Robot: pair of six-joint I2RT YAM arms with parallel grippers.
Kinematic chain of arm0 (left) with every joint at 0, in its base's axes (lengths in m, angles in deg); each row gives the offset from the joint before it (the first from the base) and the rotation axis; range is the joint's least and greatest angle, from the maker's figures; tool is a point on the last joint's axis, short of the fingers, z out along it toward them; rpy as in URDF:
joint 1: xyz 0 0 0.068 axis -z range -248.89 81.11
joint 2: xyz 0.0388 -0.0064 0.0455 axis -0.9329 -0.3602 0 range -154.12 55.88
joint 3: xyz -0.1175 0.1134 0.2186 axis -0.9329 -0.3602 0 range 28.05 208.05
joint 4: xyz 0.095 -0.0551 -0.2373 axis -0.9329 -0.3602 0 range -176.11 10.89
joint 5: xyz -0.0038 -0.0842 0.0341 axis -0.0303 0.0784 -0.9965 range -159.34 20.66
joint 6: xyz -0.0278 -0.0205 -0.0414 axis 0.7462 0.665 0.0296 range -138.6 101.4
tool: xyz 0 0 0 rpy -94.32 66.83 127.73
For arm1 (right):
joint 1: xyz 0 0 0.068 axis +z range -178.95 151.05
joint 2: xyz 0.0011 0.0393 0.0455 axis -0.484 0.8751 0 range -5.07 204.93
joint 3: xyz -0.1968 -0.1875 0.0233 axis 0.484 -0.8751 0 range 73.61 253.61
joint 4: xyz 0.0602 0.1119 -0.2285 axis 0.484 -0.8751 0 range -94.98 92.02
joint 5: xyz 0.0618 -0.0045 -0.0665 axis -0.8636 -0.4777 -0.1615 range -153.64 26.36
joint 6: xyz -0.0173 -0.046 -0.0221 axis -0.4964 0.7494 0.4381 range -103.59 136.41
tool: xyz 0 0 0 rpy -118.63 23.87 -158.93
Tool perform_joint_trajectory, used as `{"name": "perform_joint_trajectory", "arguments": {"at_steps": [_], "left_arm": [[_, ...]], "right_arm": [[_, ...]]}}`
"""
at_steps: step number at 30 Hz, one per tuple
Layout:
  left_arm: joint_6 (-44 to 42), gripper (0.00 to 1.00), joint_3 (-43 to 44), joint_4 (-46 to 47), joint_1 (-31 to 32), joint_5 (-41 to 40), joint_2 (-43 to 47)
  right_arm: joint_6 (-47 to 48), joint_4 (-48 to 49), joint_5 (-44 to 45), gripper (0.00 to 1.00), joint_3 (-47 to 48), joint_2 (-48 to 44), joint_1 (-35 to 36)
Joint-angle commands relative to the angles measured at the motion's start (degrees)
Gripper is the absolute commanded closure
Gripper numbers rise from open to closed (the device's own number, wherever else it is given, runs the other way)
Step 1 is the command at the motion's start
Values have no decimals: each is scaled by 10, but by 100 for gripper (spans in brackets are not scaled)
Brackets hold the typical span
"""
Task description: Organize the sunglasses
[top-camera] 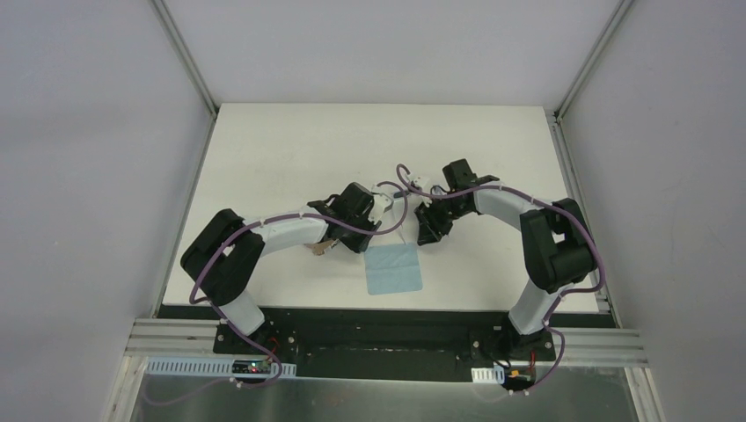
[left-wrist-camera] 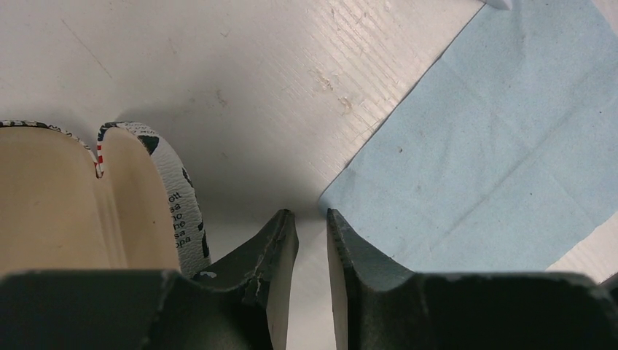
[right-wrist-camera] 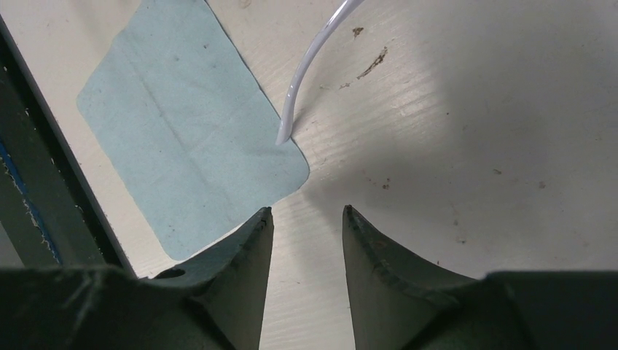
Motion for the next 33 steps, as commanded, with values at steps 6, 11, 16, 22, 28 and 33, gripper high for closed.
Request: {"name": "perform_joint_trajectory", "arguments": {"at_steps": [6,11,16,22,28,33], "left_arm": [[-2,74,-8,20,7,13,-4],[-2,74,-7,23,17,12,-10],[13,77,-1,24,32,0,-23],[21,87,2,20,33,-19,-27],[25,100,-11,28,33,-7,-13],[24,100,-23,47,33,-1,9]], "right_arm": [[-3,8,7,57,15,-10,4],[-4,9,8,56,10,-14,5],[-4,9,9,56,4,-18,5],[-1,8,11,55,-2,-22,4],[32,12,-10,53,-14,-28,4],[152,17,-41,47,-43,-54,5]]}}
